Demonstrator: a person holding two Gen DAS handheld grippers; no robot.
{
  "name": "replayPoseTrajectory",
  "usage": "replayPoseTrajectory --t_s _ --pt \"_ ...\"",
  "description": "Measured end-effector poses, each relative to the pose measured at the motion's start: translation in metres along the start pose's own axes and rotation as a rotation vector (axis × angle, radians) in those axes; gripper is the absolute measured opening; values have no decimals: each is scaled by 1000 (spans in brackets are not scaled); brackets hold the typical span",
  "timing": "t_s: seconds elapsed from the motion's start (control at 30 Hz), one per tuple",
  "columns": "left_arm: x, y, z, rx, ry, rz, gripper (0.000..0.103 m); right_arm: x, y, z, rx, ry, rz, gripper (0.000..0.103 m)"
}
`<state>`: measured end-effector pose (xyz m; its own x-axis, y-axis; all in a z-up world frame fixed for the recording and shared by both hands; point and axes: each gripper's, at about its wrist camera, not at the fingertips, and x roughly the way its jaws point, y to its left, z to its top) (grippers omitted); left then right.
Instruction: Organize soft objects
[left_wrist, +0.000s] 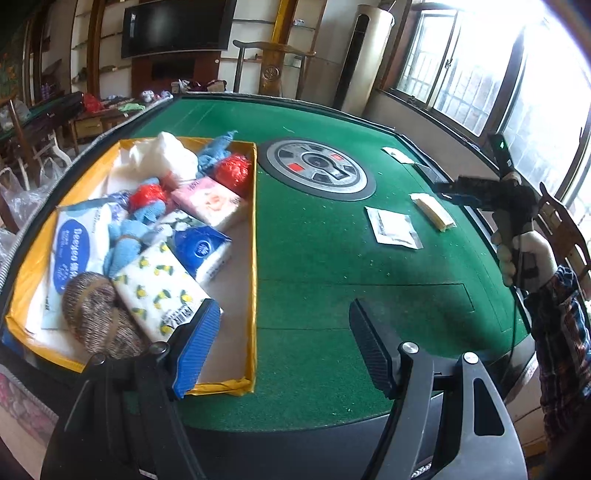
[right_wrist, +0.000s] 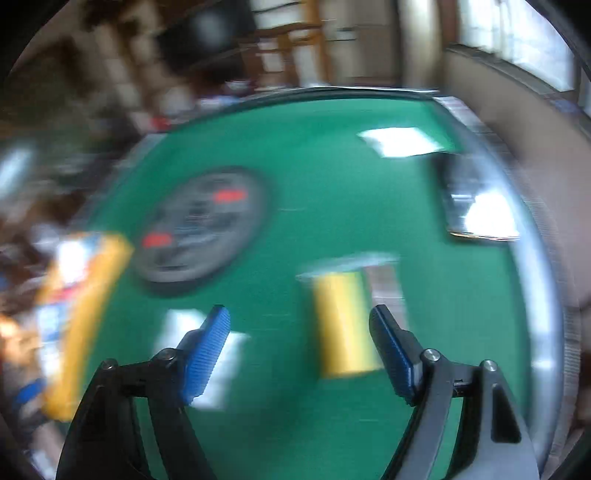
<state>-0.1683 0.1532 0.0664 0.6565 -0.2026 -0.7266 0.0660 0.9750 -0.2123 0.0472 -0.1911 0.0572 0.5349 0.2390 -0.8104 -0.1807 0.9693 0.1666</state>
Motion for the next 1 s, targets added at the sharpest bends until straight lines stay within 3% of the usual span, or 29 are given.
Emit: replayPoseTrajectory --t_s 0.1,0.37,0.43,0.5,0.7,0.8,0.87,1.0 --pt "3 -3 -4 -3 18 -19 72 17 -8 -7 8 57 -51 74" --pt "-5 -12 -4 17 29 -30 72 51 1 0 12 56 -149 75" --pt "-4 -16 0 24 41 -56 73 48 1 1 29 47 -155 67" --pt "3 -26 6 41 59 -80 75 41 2 -5 43 38 -184 37" --pt "46 -70 22 88 157 -161 75 28 -7 -27 99 -34 -128 36" --pt "69 -96 30 125 162 -182 75 18 -20 -25 173 -73 26 35" --pt "87 -108 36 133 172 -182 75 14 -23 -26 192 -98 85 35" --pt "121 -136 42 183 211 -125 74 16 -20 -28 188 -89 103 35"
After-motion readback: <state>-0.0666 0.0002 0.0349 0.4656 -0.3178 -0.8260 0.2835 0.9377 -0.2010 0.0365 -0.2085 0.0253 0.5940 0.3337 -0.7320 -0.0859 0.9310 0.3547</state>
